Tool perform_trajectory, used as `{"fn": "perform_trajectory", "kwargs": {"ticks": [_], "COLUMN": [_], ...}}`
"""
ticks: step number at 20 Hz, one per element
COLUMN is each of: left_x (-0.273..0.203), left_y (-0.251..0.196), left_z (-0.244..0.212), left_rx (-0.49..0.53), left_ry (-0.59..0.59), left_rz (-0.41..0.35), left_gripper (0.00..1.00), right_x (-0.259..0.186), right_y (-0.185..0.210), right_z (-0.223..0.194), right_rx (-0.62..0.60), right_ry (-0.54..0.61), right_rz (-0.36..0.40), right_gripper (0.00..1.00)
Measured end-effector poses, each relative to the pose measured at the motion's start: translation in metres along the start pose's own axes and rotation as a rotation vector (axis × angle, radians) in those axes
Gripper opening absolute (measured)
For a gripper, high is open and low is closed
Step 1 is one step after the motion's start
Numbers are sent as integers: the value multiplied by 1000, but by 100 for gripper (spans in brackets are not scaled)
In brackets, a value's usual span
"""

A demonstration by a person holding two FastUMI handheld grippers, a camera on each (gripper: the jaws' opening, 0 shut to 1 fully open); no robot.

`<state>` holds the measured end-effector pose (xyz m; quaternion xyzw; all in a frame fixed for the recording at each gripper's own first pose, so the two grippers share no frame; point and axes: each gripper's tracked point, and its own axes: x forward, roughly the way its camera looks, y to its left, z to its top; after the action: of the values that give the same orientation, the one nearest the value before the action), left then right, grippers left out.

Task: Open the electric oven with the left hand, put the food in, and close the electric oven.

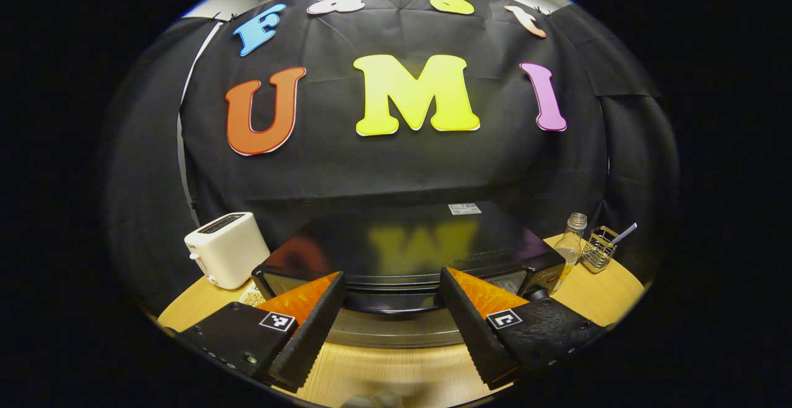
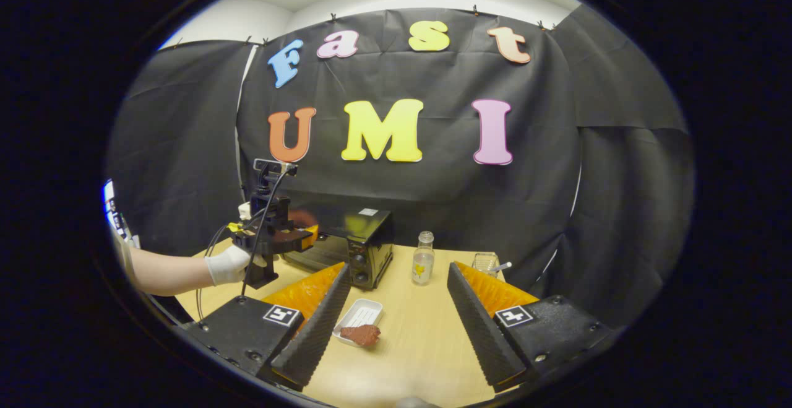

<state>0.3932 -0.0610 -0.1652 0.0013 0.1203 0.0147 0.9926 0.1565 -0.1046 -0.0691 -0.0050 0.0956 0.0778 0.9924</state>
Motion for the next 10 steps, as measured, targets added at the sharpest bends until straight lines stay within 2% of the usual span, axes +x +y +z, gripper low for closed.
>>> {"fn": "perform_trajectory", "kwargs": {"ticks": [5,10], "left_x": [-10,-42], "left_y": [1,1], "left_z": [-1,-19], "left_rx": [6,12], "left_ry": [21,30], "left_rz": [-5,-12], "left_gripper": [97,97], "right_x": [0,-4], "right_y": [4,8], "right_z": [3,5], "right_rx": [3,1], "right_ry": [-8,-11], "right_rz": [18,33], "right_gripper": [100,100]}}
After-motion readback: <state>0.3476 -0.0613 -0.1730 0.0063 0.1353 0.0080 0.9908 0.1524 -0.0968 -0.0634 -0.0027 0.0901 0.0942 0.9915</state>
